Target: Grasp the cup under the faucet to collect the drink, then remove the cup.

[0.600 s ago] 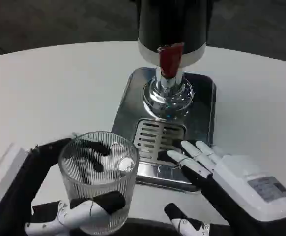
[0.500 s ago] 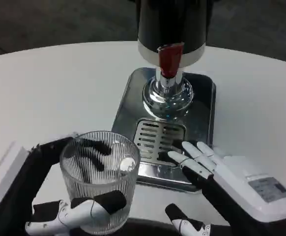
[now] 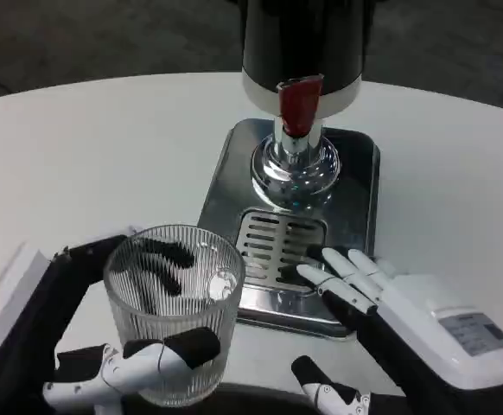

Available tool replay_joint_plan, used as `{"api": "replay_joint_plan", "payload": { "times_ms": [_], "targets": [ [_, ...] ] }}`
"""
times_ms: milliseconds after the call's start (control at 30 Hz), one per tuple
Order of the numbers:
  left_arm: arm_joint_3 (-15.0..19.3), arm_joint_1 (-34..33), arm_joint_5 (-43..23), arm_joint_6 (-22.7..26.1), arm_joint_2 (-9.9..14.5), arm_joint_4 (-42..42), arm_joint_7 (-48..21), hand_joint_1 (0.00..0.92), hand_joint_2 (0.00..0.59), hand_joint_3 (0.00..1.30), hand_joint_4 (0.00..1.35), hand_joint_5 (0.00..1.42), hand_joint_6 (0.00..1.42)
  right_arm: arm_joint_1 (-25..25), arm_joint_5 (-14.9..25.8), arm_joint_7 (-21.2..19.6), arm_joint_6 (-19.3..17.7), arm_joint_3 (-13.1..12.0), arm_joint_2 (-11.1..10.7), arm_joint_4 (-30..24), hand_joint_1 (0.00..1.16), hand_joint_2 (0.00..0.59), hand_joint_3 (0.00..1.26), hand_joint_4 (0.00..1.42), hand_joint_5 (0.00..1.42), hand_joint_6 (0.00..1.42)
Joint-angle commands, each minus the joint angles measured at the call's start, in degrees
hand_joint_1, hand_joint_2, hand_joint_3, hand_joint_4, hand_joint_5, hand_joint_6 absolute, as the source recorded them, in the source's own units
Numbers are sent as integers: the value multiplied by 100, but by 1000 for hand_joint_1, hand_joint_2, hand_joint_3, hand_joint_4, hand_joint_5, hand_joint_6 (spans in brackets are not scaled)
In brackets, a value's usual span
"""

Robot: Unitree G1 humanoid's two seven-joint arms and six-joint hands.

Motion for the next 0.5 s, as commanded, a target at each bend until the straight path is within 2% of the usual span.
{"api": "replay_joint_plan", "payload": {
  "times_ms": [33, 300, 500],
  "targets": [
    [30, -40, -89, -14, 34, -143, -6, 336, 251, 783, 895, 841, 332, 23, 56, 31, 69, -8, 38, -50, 421, 475, 124, 0, 0, 0],
    [18, -64, -75, -33, 16, -82, 24, 337, 252, 783, 895, 841, 332, 55, 50, 34, 102, 12, 75, -49, 427, 475, 124, 0, 0, 0],
    [165, -400, -97, -89, 122, 433, 78, 337, 252, 783, 895, 836, 332, 113, 59, 20, 102, 44, 105, -52, 430, 475, 124, 0, 0, 0]
  ]
}}
